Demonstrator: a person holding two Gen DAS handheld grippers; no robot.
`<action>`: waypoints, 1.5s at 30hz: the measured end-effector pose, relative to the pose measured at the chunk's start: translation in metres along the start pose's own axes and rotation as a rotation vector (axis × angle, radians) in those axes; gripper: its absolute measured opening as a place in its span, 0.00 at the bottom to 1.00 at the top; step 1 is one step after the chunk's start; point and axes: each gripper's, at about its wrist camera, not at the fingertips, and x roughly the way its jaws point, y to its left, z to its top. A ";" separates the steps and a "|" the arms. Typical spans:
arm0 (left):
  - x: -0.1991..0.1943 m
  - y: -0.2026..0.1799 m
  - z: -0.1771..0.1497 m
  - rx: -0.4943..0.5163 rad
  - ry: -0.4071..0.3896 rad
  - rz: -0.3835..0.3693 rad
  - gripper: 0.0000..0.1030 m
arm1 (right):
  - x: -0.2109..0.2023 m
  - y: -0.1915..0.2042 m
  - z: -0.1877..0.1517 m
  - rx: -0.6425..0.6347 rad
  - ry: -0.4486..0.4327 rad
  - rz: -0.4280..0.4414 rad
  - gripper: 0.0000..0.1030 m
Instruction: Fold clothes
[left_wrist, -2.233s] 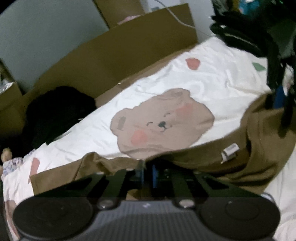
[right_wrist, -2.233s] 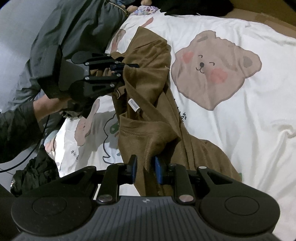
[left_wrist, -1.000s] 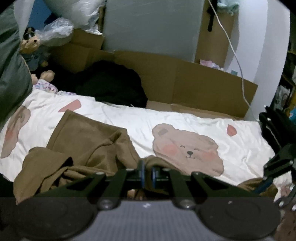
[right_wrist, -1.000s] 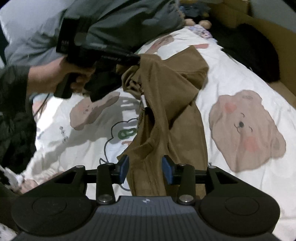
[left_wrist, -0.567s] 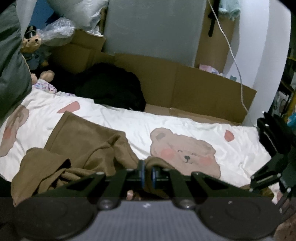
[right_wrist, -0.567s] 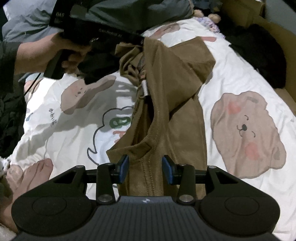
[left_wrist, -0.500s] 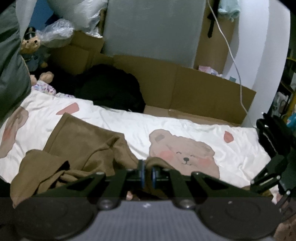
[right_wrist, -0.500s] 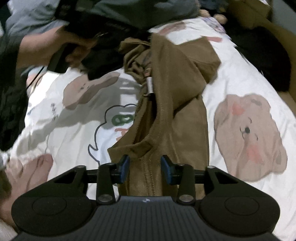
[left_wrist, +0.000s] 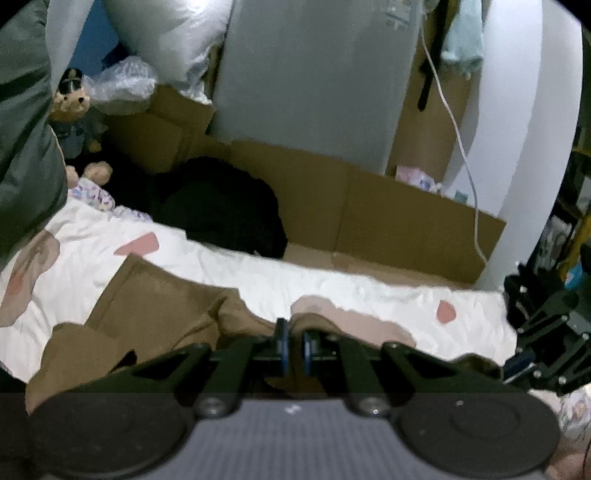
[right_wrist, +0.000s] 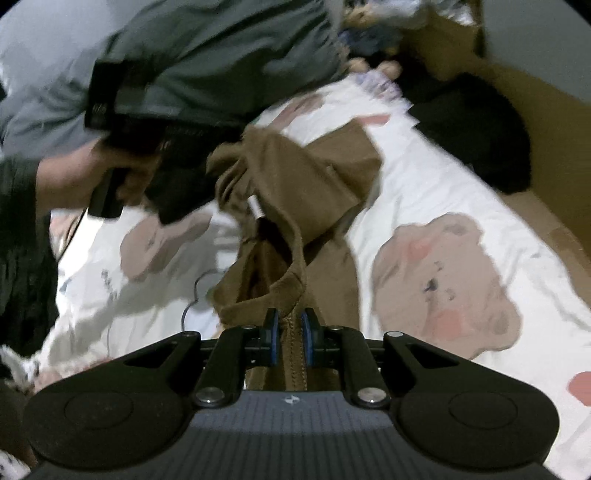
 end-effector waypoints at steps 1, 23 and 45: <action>-0.001 0.000 0.003 -0.014 -0.011 -0.006 0.08 | -0.005 -0.002 0.002 0.006 -0.013 -0.008 0.14; -0.026 0.002 0.047 -0.302 -0.237 -0.191 0.08 | -0.086 -0.021 0.042 0.006 -0.183 -0.062 0.13; -0.090 -0.018 0.133 -0.322 -0.482 -0.226 0.05 | -0.164 0.009 0.127 -0.135 -0.369 -0.182 0.08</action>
